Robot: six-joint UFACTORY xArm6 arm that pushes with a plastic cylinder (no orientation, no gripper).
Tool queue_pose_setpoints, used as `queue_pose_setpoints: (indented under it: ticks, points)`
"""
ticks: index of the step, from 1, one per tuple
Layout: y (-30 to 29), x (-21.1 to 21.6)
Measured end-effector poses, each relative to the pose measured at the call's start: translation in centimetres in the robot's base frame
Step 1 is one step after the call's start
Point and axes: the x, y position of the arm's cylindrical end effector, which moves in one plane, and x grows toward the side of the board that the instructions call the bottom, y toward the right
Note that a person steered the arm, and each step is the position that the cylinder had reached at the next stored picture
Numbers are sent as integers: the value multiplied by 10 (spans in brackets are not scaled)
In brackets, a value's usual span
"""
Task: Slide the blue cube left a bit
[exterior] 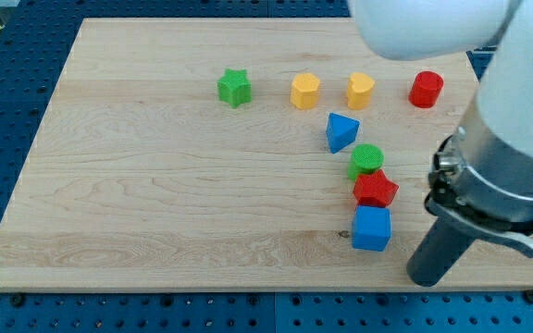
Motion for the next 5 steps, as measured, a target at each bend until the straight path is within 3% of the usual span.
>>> queue_pose_setpoints:
  ticks: [2, 5]
  points:
    - [17, -35]
    - [-1, -41]
